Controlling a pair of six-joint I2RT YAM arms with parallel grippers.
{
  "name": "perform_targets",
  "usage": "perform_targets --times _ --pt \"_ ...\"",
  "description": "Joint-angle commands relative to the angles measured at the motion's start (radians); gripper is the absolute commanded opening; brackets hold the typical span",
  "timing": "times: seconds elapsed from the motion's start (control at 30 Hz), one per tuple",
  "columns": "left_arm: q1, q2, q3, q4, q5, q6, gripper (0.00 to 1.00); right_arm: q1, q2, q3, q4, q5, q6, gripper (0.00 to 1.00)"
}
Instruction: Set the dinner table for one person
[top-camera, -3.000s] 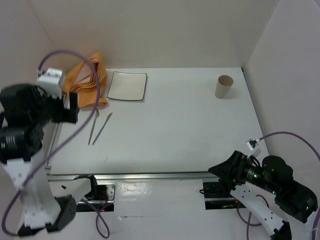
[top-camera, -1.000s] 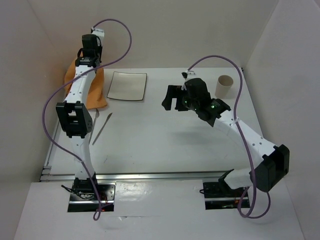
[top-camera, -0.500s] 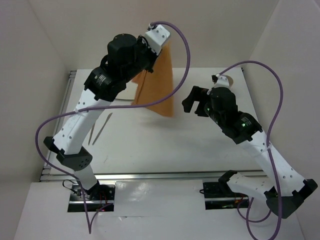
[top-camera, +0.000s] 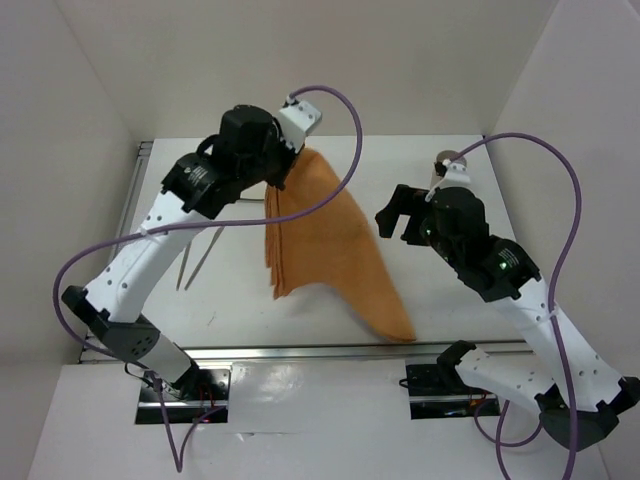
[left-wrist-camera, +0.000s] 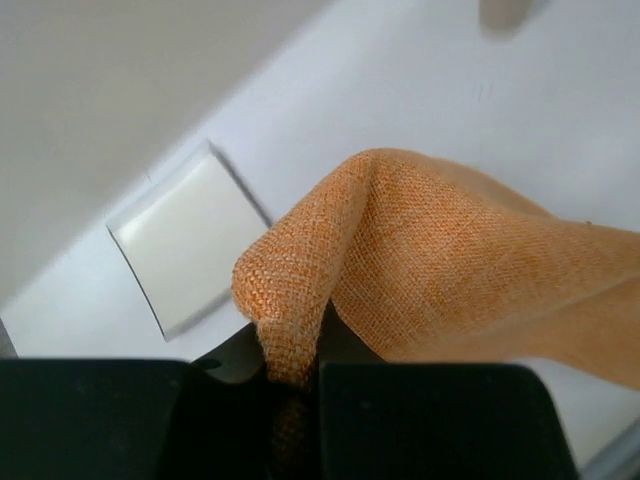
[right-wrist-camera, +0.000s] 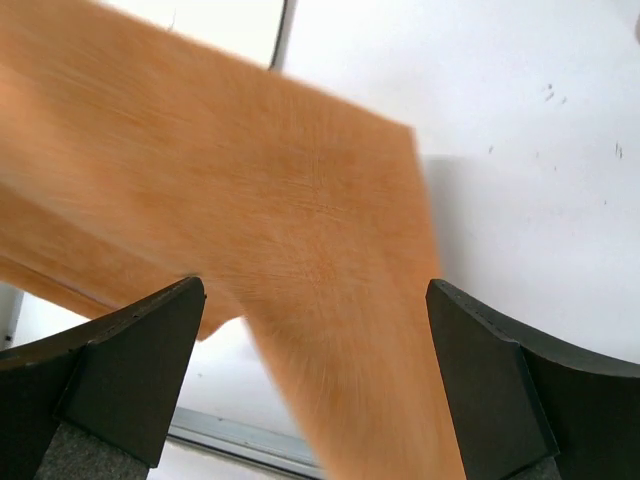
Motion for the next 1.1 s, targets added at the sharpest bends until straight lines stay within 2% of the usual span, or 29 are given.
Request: perform_targets --times 0.0,0.03,0.13,0.27,0.3,0.37,0.4,0.5,0.7,0.83,0.97,1.0,1.03,1.07 --pt "0.12 0.039 -0.255 -0.015 0.119 -0.089 0.0 -0.001 0.034 -0.057 0.016 -0.039 -0.029 1.0" --pt "0.18 0.056 -0.372 0.002 0.146 -0.09 0.0 -0.001 0.055 -0.089 0.039 -0.053 -0.019 1.0" --pt "0.298 0.174 -0.49 0.054 0.174 -0.056 0.0 -0.001 0.11 -0.144 0.104 -0.123 -0.019 1.0" --pt "0.392 0.302 -0.48 0.054 0.184 -0.025 0.0 -0.052 0.228 -0.154 0.192 -0.238 -0.007 1.0" --pt "0.422 0.328 -0.48 0.043 0.197 -0.025 0.0 -0.073 0.329 -0.125 0.221 -0.263 -0.007 1.0" --pt "0.433 0.328 -0.499 0.043 0.234 -0.011 0.0 -0.119 0.444 -0.08 0.234 -0.31 -0.019 1.0" --pt "0.444 0.328 -0.531 0.052 0.234 0.01 0.0 -0.185 0.617 -0.001 0.27 -0.344 -0.034 1.0" --pt "0.444 0.31 -0.581 0.075 0.225 0.028 0.0 -0.236 0.803 0.087 0.371 -0.418 -0.068 1.0" --pt "0.444 0.259 -0.634 0.1 0.204 0.059 0.0 -0.27 1.052 0.213 0.493 -0.632 -0.098 1.0" --pt "0.462 0.259 -0.634 0.1 0.204 0.049 0.0 -0.27 1.141 0.228 0.514 -0.649 -0.072 1.0" --pt "0.473 0.268 -0.624 0.091 0.214 0.038 0.0 -0.27 1.183 0.205 0.525 -0.669 -0.081 0.85" --pt "0.482 0.268 -0.615 0.091 0.214 0.038 0.0 -0.27 1.183 0.19 0.525 -0.682 -0.081 0.78" --pt "0.482 0.268 -0.615 0.091 0.214 0.038 0.0 -0.27 1.183 0.175 0.525 -0.692 -0.081 0.57" --pt "0.482 0.268 -0.615 0.082 0.214 0.038 0.0 -0.27 1.171 0.158 0.545 -0.692 -0.07 0.43"
